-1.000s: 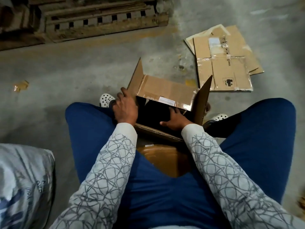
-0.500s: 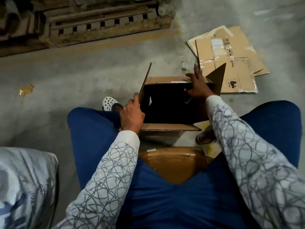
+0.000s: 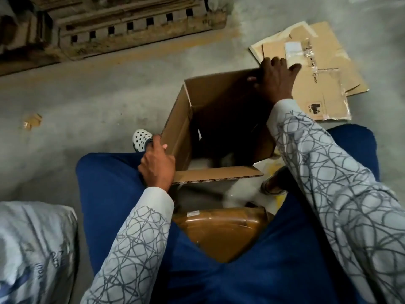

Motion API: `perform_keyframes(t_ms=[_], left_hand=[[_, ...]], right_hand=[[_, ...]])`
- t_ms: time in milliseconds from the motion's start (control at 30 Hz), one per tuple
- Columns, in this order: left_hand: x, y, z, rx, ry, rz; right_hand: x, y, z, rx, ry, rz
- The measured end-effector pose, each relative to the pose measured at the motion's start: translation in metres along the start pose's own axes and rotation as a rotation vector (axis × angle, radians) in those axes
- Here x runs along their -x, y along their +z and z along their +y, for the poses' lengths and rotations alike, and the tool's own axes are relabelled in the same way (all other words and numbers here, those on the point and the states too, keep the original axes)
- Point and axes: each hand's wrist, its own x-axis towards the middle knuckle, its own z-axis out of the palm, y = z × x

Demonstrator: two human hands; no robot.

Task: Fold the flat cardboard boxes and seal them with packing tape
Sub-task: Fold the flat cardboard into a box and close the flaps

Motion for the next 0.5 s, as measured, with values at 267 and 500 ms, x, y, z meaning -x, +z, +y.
perform_keyframes(t_ms=[267, 500], left_hand=[[-0.001, 0.002, 0.008, -0.090, 0.139, -0.063], [0.003, 0.006, 0.037, -0.072, 0.298, -0.093]], right_hand=[[-0.018, -0.018, -0.017, -0.495, 0.372, -0.123], [0.040, 0.008, -0.045, -0.644, 0.276, -0.221]])
